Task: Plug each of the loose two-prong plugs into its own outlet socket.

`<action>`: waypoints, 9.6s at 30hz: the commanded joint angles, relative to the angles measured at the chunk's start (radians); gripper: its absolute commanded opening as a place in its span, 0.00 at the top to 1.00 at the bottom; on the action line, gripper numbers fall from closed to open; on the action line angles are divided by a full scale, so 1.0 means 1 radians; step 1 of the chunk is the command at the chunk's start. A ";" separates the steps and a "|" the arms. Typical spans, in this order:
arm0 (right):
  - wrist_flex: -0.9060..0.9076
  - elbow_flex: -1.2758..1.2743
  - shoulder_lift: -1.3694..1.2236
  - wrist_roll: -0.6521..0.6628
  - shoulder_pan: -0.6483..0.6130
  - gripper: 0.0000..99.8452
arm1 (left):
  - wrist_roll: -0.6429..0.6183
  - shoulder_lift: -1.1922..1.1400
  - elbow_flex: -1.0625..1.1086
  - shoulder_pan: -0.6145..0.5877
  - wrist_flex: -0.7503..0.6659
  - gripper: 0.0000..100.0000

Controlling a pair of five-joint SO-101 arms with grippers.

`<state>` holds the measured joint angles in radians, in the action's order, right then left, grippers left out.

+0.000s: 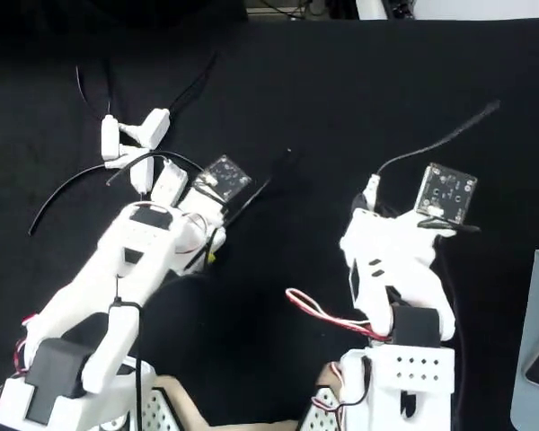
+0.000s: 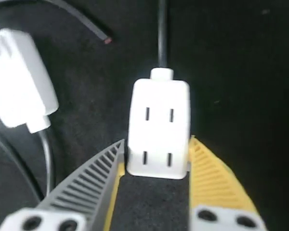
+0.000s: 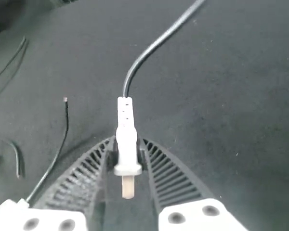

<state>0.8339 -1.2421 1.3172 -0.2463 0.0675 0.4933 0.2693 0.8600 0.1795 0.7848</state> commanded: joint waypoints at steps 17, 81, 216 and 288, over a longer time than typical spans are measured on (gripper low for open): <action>-0.018 0.024 0.019 0.032 -0.077 0.99 | 0.095 0.250 -0.223 -0.113 0.374 0.77; -0.103 0.124 -0.272 0.229 -0.965 0.99 | -0.450 1.544 0.374 -0.059 0.440 0.76; -0.287 0.611 -1.349 0.365 -0.746 0.99 | -0.585 1.544 0.424 -0.478 0.368 0.77; -0.011 -0.265 0.168 0.269 -0.344 0.99 | -0.493 1.554 0.417 -0.401 0.442 0.97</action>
<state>0.8738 -1.4661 1.4415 0.0253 -0.3023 -0.0084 1.8159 1.2866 -0.2363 1.2221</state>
